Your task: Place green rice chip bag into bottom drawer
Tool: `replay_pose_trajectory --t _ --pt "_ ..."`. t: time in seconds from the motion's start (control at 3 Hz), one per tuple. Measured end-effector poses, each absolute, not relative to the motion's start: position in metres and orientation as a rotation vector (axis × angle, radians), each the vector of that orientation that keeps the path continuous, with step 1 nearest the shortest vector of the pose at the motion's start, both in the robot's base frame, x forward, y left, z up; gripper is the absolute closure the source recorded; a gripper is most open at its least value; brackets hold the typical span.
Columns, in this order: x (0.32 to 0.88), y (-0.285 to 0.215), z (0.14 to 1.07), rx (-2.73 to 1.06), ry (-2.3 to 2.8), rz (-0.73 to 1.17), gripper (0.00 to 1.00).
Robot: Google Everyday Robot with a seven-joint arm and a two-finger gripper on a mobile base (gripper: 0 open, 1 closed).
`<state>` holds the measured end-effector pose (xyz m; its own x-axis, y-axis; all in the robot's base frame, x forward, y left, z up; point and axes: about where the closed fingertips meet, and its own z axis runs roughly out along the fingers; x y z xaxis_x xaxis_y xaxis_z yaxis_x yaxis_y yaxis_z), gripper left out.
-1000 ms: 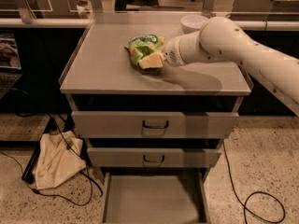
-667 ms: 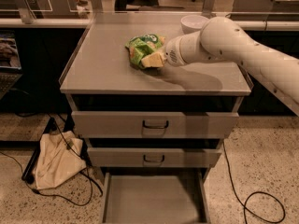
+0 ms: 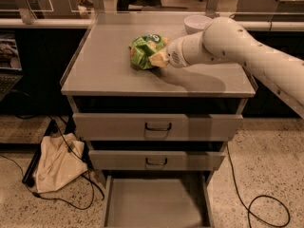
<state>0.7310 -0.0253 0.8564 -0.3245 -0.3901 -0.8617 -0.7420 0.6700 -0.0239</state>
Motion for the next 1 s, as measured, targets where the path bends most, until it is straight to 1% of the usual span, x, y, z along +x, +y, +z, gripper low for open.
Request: replay_pose_trajectory --t 0.33,0.67,1.0 --pt "0.730 -0.024 0.858 -0.894 1.943 0.478 1.00" --pt "0.720 -0.015 0.870 -1.038 1.883 0.536 1.00" --pt "0.690 -0.022 0.900 -1.172 1.794 0.624 1.00"
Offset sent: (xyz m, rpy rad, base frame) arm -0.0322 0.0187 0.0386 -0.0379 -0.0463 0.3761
